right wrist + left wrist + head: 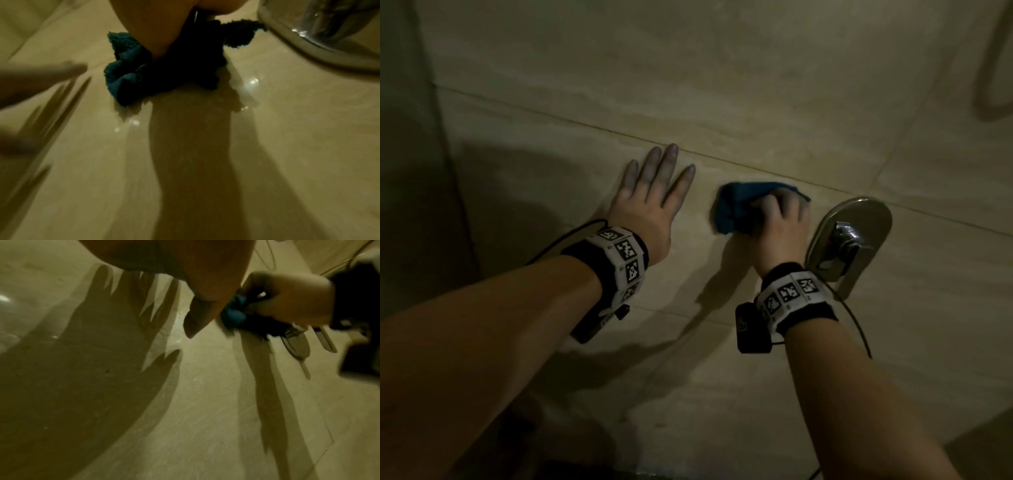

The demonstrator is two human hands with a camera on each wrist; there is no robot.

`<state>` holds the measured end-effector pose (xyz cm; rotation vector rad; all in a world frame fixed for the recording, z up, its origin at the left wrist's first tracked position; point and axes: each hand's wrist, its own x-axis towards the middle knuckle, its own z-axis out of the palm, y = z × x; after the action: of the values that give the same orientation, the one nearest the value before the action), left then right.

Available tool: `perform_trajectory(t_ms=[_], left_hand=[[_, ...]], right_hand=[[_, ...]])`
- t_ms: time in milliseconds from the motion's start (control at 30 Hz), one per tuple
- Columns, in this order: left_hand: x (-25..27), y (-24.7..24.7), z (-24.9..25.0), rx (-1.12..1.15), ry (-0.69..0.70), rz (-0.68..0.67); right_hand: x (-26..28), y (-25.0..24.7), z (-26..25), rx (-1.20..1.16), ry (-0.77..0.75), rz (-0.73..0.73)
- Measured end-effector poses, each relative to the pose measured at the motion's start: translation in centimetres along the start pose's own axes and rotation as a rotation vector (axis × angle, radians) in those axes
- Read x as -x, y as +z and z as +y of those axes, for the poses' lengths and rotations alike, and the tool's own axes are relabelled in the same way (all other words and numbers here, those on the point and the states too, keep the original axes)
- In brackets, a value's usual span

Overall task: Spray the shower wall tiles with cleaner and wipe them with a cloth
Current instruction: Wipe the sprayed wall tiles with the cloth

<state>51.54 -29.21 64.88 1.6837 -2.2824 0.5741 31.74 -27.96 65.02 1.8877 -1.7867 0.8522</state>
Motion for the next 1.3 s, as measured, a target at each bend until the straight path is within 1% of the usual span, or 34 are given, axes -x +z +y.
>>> perform_trajectory(t_ms=[133, 233, 267, 367, 433, 567, 733, 833, 933, 1000, 1100, 1167, 1233, 1300], left_hand=[[0.2, -0.6, 0.2, 0.003, -0.001, -0.019], [-0.1, -1.2, 0.3, 0.018, 0.027, -0.015], [-0.2, -1.5, 0.4, 0.017, 0.033, -0.02], [-0.8, -2.4, 0.5, 0.007, 0.066, -0.049], [-1.3, -3.1, 0.5, 0.006, 0.106, -0.036], [-2.6, -4.7, 0.6, 0.047, 0.151, 0.027], [-3.6, -5.6, 1.1, 0.007, 0.131, 0.035], [-3.5, -5.5, 1.0, -0.007, 0.123, 0.035], [-3.0, -5.3, 0.6, 0.019, 0.13, 0.024], [-2.8, -5.2, 0.4, 0.0, 0.119, -0.007], [-2.8, -5.4, 0.4, -0.051, 0.099, -0.053], [-3.1, -6.0, 0.4, -0.067, 0.098, -0.047], [-3.5, -6.7, 0.4, -0.08, 0.095, -0.051], [-3.9, -7.3, 0.5, -0.102, 0.089, -0.064]], right_hand=[[-1.6, -1.9, 0.6, -0.01, 0.023, 0.048], [-2.8, -2.8, 0.3, -0.092, 0.11, 0.17], [-3.1, -3.0, 0.1, -0.122, 0.141, 0.19], [-3.5, -3.5, -0.4, -0.187, 0.205, 0.209], [-3.9, -3.8, -0.7, -0.237, 0.232, 0.222], [-6.1, -5.5, -0.5, -0.224, 0.221, 0.29], [-8.5, -7.9, 0.0, -0.188, 0.18, 0.339], [-8.3, -7.6, 0.1, -0.188, 0.171, 0.339], [-6.5, -6.1, -0.1, -0.161, 0.157, 0.277], [-4.4, -4.7, -0.5, -0.125, 0.143, 0.153], [-1.2, -2.9, -0.9, -0.055, 0.132, -0.086], [-0.3, -2.4, -1.0, -0.025, 0.143, -0.181], [-0.5, -2.5, -0.9, -0.032, 0.145, -0.174], [-1.3, -2.9, -0.9, -0.054, 0.136, -0.125]])
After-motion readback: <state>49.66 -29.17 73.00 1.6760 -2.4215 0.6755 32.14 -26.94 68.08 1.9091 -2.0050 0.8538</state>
